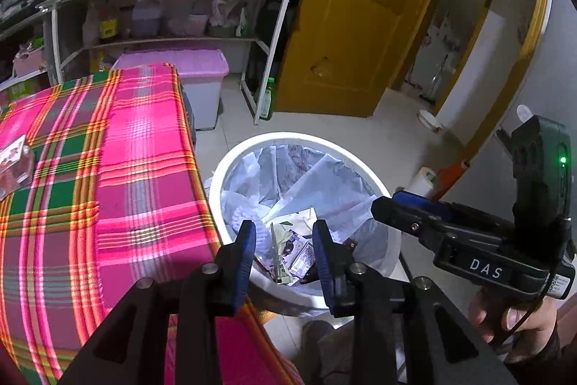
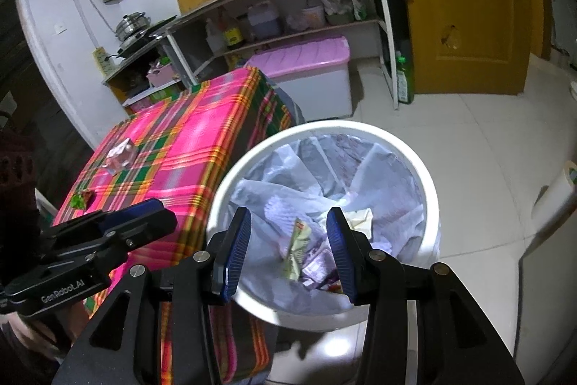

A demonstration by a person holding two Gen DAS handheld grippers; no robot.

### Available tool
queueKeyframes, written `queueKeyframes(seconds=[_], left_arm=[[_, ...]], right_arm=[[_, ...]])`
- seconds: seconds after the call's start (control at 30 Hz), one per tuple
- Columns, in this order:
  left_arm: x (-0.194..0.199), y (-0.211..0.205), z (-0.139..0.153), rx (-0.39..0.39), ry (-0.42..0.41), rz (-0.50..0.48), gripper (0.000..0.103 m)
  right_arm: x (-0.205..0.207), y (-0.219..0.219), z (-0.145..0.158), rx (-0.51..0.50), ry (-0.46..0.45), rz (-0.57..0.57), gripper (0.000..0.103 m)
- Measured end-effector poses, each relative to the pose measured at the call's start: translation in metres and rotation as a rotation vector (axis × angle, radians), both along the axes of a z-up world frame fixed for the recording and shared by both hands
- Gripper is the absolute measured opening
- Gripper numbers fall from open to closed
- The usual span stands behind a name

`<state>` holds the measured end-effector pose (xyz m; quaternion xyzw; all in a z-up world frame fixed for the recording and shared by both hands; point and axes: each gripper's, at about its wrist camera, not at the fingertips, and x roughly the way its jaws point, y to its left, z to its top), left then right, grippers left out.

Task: Collect trash
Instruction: 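Move both tools back over the table toward the green wrapper and milk carton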

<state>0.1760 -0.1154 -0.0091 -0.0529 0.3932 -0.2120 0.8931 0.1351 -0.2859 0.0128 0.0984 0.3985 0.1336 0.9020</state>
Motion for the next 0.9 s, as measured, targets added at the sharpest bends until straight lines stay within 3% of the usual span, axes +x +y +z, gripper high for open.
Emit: queueKeyframes(seconds=[0.37,0.9], left_arm=[[-0.033,0.029,0.018,-0.019,-0.054,0.047,0.032],[-0.071,0.089,0.018,-0.02,-0.09,0.167,0.032]], right_arm=[[-0.022,0.029,0.021,0.003,-0.051,0.078,0.045],[-0.031,0.084,0.023,-0.013,-0.044,0.205,0.045]])
